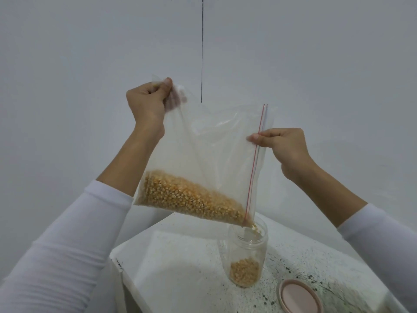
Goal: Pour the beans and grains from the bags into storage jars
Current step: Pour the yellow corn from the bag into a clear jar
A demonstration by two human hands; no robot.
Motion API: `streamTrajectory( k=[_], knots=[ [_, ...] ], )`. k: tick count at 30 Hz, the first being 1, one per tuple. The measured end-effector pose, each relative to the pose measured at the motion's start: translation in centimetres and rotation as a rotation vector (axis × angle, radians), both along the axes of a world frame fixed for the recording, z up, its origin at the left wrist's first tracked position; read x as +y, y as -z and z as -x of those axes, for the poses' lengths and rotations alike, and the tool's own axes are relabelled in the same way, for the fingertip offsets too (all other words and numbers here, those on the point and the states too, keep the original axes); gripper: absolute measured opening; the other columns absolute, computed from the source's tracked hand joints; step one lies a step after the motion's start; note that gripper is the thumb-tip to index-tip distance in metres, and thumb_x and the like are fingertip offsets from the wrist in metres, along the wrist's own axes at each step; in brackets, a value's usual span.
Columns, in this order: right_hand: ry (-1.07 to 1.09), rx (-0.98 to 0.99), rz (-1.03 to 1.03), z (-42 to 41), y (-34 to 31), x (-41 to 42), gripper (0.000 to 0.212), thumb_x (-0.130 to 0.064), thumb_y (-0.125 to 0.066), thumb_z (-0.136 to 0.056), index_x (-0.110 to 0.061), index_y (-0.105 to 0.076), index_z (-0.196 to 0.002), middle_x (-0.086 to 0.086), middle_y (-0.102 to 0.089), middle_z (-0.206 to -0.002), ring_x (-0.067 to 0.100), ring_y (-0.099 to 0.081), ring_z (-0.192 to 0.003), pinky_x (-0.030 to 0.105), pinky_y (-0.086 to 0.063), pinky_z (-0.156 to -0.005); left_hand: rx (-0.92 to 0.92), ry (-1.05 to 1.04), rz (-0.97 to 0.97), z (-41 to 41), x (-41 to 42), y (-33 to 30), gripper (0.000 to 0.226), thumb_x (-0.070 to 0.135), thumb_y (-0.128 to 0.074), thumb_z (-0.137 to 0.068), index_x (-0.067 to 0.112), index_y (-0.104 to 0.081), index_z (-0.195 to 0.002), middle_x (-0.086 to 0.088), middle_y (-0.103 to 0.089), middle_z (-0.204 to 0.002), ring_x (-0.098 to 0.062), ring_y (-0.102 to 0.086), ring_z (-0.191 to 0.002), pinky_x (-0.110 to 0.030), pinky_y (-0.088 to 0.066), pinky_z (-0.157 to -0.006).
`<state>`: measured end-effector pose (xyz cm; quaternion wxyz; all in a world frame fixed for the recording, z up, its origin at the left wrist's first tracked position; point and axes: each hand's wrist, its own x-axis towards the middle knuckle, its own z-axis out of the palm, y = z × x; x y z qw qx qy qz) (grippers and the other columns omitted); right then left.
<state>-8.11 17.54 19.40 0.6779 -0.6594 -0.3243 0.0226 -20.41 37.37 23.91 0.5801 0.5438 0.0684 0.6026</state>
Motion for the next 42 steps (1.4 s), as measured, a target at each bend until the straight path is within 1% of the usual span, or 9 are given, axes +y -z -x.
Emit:
streamTrajectory(
  k=[4,7,14,17,24,27,33,38,42],
  knots=[
    [-0.046,-0.021,0.059,0.08,0.02,0.03,0.005,-0.011,-0.076,-0.075,-0.013,-0.073,-0.079,-0.003,-0.071,-0.082,0.002,-0.063,-0.088,0.006,-0.034,-0.073,0.018,0.061,-0.035,0.07,-0.14,-0.1,0.025,0.002,-0.065,-0.087,0.001,-0.06,-0.063,-0.003,-0.064,-0.053,-0.023,-0.071,-0.061,-0.033,-0.058,-0.061],
    [-0.005,-0.008,0.016,-0.03,0.04,0.02,0.005,-0.011,-0.077,-0.075,-0.014,-0.073,-0.076,-0.002,-0.071,-0.082,0.009,-0.065,-0.092,0.011,-0.036,-0.08,-0.002,-0.007,-0.017,-0.07,-0.32,-0.09,0.027,0.001,-0.063,-0.088,0.004,-0.059,-0.061,0.005,-0.06,-0.045,-0.011,-0.066,-0.051,-0.022,-0.054,-0.055],
    [0.011,0.011,-0.008,-0.17,-0.05,0.04,0.008,-0.011,-0.077,-0.074,-0.012,-0.073,-0.08,0.003,-0.072,-0.088,0.01,-0.064,-0.095,0.012,-0.034,-0.081,0.011,-0.05,-0.012,-0.04,0.55,-0.09,0.026,0.004,-0.067,-0.086,0.002,-0.06,-0.061,-0.002,-0.061,-0.052,-0.018,-0.066,-0.055,-0.038,-0.059,-0.063],
    [-0.041,-0.004,0.067,0.01,0.12,0.15,0.008,-0.011,-0.076,-0.075,-0.011,-0.074,-0.082,0.0,-0.072,-0.089,0.005,-0.063,-0.093,0.006,-0.032,-0.074,0.039,0.032,-0.042,-0.05,-0.12,-0.11,0.021,0.002,-0.065,-0.088,-0.001,-0.061,-0.067,-0.012,-0.063,-0.061,-0.023,-0.07,-0.058,-0.031,-0.057,-0.059],
    [-0.047,-0.007,0.076,0.04,0.36,0.17,0.004,-0.011,-0.076,-0.076,-0.014,-0.073,-0.078,-0.003,-0.071,-0.084,0.0,-0.062,-0.09,0.008,-0.033,-0.077,0.028,0.039,-0.024,-0.27,-0.2,0.17,0.022,0.002,-0.064,-0.088,-0.002,-0.06,-0.067,-0.01,-0.062,-0.059,-0.023,-0.07,-0.059,-0.029,-0.056,-0.058],
    [-0.001,0.005,0.013,-0.09,0.35,0.04,0.005,-0.011,-0.076,-0.075,-0.015,-0.072,-0.075,-0.002,-0.071,-0.085,0.008,-0.064,-0.094,0.016,-0.033,-0.087,0.008,-0.022,-0.022,-0.31,-0.15,0.25,0.027,0.002,-0.064,-0.088,0.003,-0.059,-0.062,0.003,-0.062,-0.048,-0.013,-0.067,-0.052,-0.023,-0.053,-0.055],
    [0.024,-0.002,0.0,-0.16,0.59,0.11,0.005,-0.012,-0.076,-0.076,-0.015,-0.073,-0.076,-0.001,-0.072,-0.085,0.008,-0.064,-0.094,0.019,-0.035,-0.091,-0.01,-0.028,0.004,-0.52,0.32,0.38,0.027,0.004,-0.067,-0.087,0.003,-0.056,-0.062,-0.005,-0.059,-0.054,-0.018,-0.067,-0.056,-0.032,-0.057,-0.063],
    [-0.015,-0.008,0.057,-0.22,0.51,0.19,0.006,-0.013,-0.077,-0.075,-0.014,-0.074,-0.079,-0.002,-0.072,-0.084,0.003,-0.063,-0.09,0.008,-0.034,-0.076,-0.005,0.015,-0.018,-0.57,0.02,0.27,0.028,0.002,-0.065,-0.087,0.002,-0.059,-0.06,-0.007,-0.062,-0.057,-0.025,-0.07,-0.06,-0.035,-0.058,-0.06],
    [0.002,-0.013,0.033,-0.24,0.48,0.18,0.005,-0.014,-0.077,-0.074,-0.014,-0.073,-0.077,0.001,-0.072,-0.086,0.006,-0.064,-0.091,0.012,-0.035,-0.081,-0.022,0.006,-0.028,-0.49,0.26,0.2,0.032,0.002,-0.065,-0.087,0.004,-0.057,-0.056,-0.003,-0.061,-0.052,-0.024,-0.068,-0.058,-0.042,-0.06,-0.063]
  ],
)
